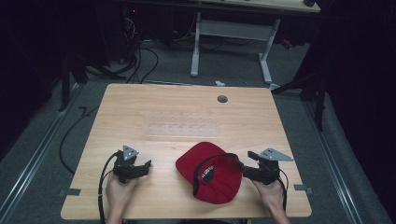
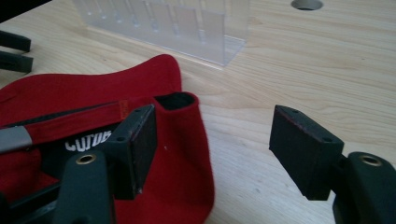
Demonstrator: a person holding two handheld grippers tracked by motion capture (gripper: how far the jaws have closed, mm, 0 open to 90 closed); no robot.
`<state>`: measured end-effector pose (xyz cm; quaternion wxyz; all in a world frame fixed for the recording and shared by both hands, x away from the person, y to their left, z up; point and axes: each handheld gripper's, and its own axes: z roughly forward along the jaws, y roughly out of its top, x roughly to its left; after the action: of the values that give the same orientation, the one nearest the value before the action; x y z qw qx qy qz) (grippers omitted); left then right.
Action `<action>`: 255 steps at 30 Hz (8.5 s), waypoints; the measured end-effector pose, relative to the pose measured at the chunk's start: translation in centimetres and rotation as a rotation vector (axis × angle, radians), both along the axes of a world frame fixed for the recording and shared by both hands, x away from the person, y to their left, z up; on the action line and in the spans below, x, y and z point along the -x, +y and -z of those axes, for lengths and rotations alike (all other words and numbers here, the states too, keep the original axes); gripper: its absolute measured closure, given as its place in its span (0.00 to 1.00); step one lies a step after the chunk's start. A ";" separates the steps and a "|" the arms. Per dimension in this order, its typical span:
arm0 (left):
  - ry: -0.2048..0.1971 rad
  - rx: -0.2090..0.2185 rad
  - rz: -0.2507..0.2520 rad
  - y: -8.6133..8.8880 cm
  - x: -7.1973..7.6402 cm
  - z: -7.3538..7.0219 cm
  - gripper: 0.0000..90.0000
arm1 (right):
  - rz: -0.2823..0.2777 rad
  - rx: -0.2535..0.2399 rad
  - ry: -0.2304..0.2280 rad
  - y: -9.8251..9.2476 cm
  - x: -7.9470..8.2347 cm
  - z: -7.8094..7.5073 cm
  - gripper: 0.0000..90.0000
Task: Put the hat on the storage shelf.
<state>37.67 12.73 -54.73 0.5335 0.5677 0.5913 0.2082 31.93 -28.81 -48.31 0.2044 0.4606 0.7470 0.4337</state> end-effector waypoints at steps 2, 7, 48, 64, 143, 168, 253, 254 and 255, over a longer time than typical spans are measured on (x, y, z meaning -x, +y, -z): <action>0.000 0.000 0.000 0.0 0.0 0.0 0.29 | -0.015 0.002 0.007 0.4 -0.3 0.0 0.35; 0.000 0.000 0.000 0.0 0.0 0.0 0.29 | -0.053 0.005 0.031 1.2 -1.0 0.3 0.33; 0.000 0.002 -0.002 0.0 0.0 0.0 0.29 | -0.225 0.006 0.200 4.2 -4.9 4.5 0.74; 0.000 -0.001 -0.002 0.0 0.0 0.0 0.28 | -0.262 0.074 0.175 4.4 -4.3 4.4 0.91; -0.141 -0.037 0.343 -9.9 4.7 -3.2 0.18 | -0.167 -0.198 0.192 3.7 -5.8 -5.1 0.95; -0.258 -0.011 0.363 -10.1 5.6 -6.3 0.16 | -0.135 0.032 0.217 6.3 -4.9 -4.6 0.94; -0.188 0.344 0.365 -3.6 4.4 -14.3 0.89 | -0.006 -0.222 0.047 -1.2 -3.9 -3.8 0.48; -0.190 0.341 0.360 -3.4 4.2 -14.4 0.89 | 0.013 -0.179 0.054 -1.1 -4.0 -3.1 0.48; -0.190 0.343 0.355 -3.3 4.1 -14.5 0.89 | 0.030 -0.141 0.062 -1.1 -4.1 -2.4 0.48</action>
<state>33.53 9.45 -40.21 0.7034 0.5417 0.4563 0.0605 36.07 -29.92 -45.93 0.1547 0.4982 0.7136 0.4677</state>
